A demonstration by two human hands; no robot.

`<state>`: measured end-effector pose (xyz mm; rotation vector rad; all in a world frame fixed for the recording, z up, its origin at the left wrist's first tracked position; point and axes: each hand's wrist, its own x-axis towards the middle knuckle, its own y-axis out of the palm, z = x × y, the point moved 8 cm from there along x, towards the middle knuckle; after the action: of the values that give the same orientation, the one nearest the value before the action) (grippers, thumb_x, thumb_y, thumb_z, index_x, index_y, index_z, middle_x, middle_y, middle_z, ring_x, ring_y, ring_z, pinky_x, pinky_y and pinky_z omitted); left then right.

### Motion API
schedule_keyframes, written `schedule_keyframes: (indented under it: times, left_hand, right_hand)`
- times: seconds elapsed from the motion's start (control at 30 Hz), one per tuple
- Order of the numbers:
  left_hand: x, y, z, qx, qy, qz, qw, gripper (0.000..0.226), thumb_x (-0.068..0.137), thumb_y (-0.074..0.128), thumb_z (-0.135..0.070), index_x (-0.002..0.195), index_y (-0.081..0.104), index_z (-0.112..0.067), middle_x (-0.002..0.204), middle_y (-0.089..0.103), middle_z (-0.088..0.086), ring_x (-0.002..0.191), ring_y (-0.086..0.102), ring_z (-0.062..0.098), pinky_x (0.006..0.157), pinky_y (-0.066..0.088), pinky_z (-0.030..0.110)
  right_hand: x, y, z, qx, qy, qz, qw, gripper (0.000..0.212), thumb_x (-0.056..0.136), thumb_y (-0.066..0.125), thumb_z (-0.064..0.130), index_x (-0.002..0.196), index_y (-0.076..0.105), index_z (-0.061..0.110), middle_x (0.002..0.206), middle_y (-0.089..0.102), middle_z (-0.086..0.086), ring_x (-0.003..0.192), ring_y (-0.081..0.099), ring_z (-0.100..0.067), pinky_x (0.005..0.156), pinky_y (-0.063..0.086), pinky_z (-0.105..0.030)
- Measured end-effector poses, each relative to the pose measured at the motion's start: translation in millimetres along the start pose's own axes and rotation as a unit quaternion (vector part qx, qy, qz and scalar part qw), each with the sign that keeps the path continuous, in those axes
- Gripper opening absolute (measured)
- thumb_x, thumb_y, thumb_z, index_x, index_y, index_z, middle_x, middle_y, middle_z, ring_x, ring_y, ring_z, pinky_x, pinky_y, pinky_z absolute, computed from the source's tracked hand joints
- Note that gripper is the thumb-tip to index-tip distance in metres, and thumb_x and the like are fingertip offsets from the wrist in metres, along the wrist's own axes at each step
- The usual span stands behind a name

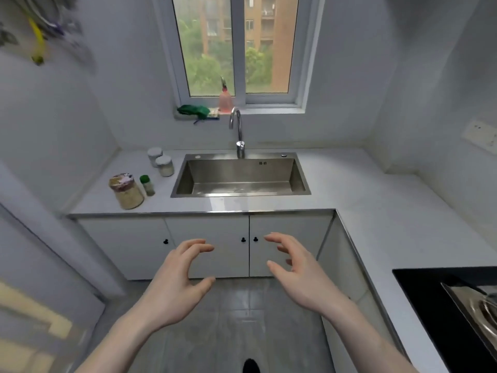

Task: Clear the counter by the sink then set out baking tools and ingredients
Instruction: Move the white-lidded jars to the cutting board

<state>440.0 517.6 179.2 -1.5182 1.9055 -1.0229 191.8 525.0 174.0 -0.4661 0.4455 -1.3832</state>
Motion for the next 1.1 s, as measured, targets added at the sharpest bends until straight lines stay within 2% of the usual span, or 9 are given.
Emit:
schedule_keyframes:
  times: [0.17, 0.27, 0.33, 0.4, 0.47, 0.53, 0.7, 0.83, 1.1]
  left_hand:
    - [58, -35, 53, 0.024, -0.062, -0.013, 0.998, 0.049, 0.085, 0.072, -0.038, 0.129, 0.051, -0.045, 0.142, 0.039, -0.029, 0.131, 0.041, 0.000, 0.096, 0.032, 0.008]
    - [90, -59, 86, 0.021, -0.097, -0.037, 0.994, 0.051, 0.085, 0.073, -0.036, 0.130, 0.051, -0.046, 0.141, 0.038, -0.031, 0.122, 0.049, 0.004, 0.100, 0.039, 0.018]
    - [103, -70, 107, 0.023, -0.122, -0.047, 0.991, 0.051, 0.086, 0.073, -0.036, 0.129, 0.049, -0.049, 0.141, 0.037, -0.032, 0.112, 0.052, 0.005, 0.095, 0.041, 0.021]
    - [107, -84, 133, 0.008, -0.148, -0.064, 0.987, 0.050, 0.086, 0.072, -0.039, 0.129, 0.049, -0.051, 0.141, 0.037, -0.033, 0.117, 0.050, 0.002, 0.096, 0.040, 0.021]
    - [108, -88, 144, 0.013, -0.152, -0.066, 0.986, 0.050, 0.085, 0.071, -0.044, 0.130, 0.049, -0.051, 0.142, 0.037, -0.034, 0.126, 0.047, 0.000, 0.103, 0.043, 0.030]
    - [112, -103, 181, 0.006, -0.185, -0.079, 0.980, 0.050, 0.085, 0.072, -0.044, 0.129, 0.050, -0.050, 0.141, 0.038, -0.033, 0.128, 0.048, 0.003, 0.103, 0.046, 0.037]
    - [143, -127, 241, -0.006, -0.205, -0.086, 0.975, 0.051, 0.085, 0.074, -0.038, 0.131, 0.052, -0.045, 0.144, 0.040, -0.026, 0.132, 0.044, 0.004, 0.111, 0.040, 0.036]
    - [183, -159, 285, -0.015, -0.193, -0.085, 0.977, 0.053, 0.086, 0.073, -0.034, 0.134, 0.051, -0.043, 0.144, 0.040, -0.024, 0.133, 0.042, 0.004, 0.115, 0.035, 0.034]
    - [270, -222, 356, -0.004, -0.155, -0.059, 0.986, 0.052, 0.086, 0.072, -0.031, 0.135, 0.054, -0.037, 0.139, 0.042, -0.023, 0.133, 0.040, 0.002, 0.116, 0.032, 0.031]
  right_hand:
    - [98, 26, 6, 0.016, -0.019, 0.042, 0.999, 0.046, 0.097, 0.059, 0.027, 0.137, 0.048, 0.046, 0.145, 0.040, 0.033, 0.129, 0.042, 0.010, 0.112, 0.039, -0.024]
    - [159, 48, 12, 0.031, -0.028, 0.074, 0.996, 0.045, 0.096, 0.059, 0.031, 0.136, 0.047, 0.048, 0.141, 0.040, 0.036, 0.132, 0.042, 0.008, 0.112, 0.039, -0.026]
    - [192, 63, 18, 0.039, -0.029, 0.087, 0.995, 0.044, 0.096, 0.059, 0.031, 0.134, 0.048, 0.048, 0.140, 0.041, 0.036, 0.132, 0.042, 0.007, 0.112, 0.039, -0.026]
    - [223, 86, 31, 0.044, -0.037, 0.123, 0.991, 0.043, 0.097, 0.058, 0.029, 0.133, 0.047, 0.049, 0.139, 0.041, 0.036, 0.133, 0.041, 0.007, 0.108, 0.040, -0.023]
    - [235, 93, 41, 0.036, -0.045, 0.137, 0.989, 0.043, 0.098, 0.057, 0.029, 0.134, 0.046, 0.049, 0.140, 0.040, 0.036, 0.133, 0.041, 0.008, 0.107, 0.040, -0.022]
    - [269, 117, 54, 0.023, -0.056, 0.163, 0.985, 0.044, 0.097, 0.058, 0.030, 0.135, 0.046, 0.048, 0.140, 0.040, 0.035, 0.133, 0.041, 0.008, 0.109, 0.039, -0.024]
    - [333, 148, 71, 0.018, -0.053, 0.159, 0.986, 0.043, 0.095, 0.059, 0.031, 0.133, 0.048, 0.049, 0.138, 0.042, 0.035, 0.131, 0.043, 0.008, 0.112, 0.040, -0.028]
    - [380, 174, 87, 0.001, -0.029, 0.143, 0.989, 0.042, 0.096, 0.059, 0.032, 0.133, 0.048, 0.047, 0.138, 0.045, 0.028, 0.129, 0.045, 0.005, 0.110, 0.044, -0.032]
    - [463, 224, 115, 0.015, -0.016, 0.102, 0.994, 0.042, 0.095, 0.062, 0.026, 0.131, 0.051, 0.045, 0.137, 0.050, 0.023, 0.125, 0.049, 0.003, 0.102, 0.046, -0.027]
